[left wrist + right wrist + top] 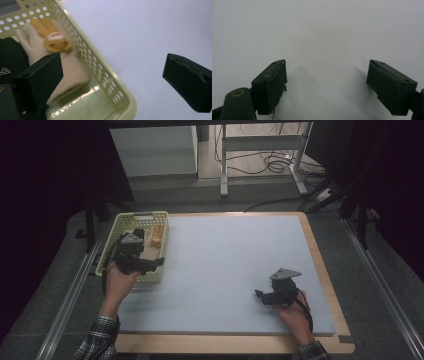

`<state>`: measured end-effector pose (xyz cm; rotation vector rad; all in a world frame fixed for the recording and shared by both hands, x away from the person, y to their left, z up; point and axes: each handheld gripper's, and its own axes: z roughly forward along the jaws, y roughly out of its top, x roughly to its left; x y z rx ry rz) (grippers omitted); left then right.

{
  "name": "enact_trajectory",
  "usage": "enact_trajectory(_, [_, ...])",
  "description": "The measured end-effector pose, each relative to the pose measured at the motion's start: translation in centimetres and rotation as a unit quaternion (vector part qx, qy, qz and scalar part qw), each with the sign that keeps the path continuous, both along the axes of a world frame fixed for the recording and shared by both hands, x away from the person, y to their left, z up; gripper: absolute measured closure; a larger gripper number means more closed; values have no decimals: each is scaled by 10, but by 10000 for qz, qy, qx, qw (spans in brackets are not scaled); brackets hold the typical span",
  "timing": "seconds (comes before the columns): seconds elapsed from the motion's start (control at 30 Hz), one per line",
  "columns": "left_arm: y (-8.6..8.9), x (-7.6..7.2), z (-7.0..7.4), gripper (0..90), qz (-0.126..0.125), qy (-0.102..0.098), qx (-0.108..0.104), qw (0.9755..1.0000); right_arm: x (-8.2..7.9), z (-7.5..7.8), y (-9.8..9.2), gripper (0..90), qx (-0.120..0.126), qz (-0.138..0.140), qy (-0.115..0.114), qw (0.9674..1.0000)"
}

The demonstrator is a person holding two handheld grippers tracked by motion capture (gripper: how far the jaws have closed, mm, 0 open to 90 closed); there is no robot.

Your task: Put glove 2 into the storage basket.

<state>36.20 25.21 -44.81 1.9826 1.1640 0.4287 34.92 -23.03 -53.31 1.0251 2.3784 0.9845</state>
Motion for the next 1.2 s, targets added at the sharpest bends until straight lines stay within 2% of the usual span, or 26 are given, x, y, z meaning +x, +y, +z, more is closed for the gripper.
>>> enact_trajectory(0.23, [-13, -4, -1, 31, -136, -49, -68, 9999, 0, 0, 0, 161, 1, -1, 0, 10000])
enact_trajectory(0.53, [-37, -11, -1, 32, -458, -131, -67, 9988, 0, 0, 0, 162, 2, 1, 0, 10000])
enact_trajectory(0.97, [-72, -17, -3, 31, -845, -219, -157, 9961, 0, 0, 0, 161, -4, 1, -2, 10000])
enact_trajectory(1.2, [-85, -24, -8, 32, -1076, -285, -196, 9936, 0, 0, 0, 161, -2, 3, -6, 10000])
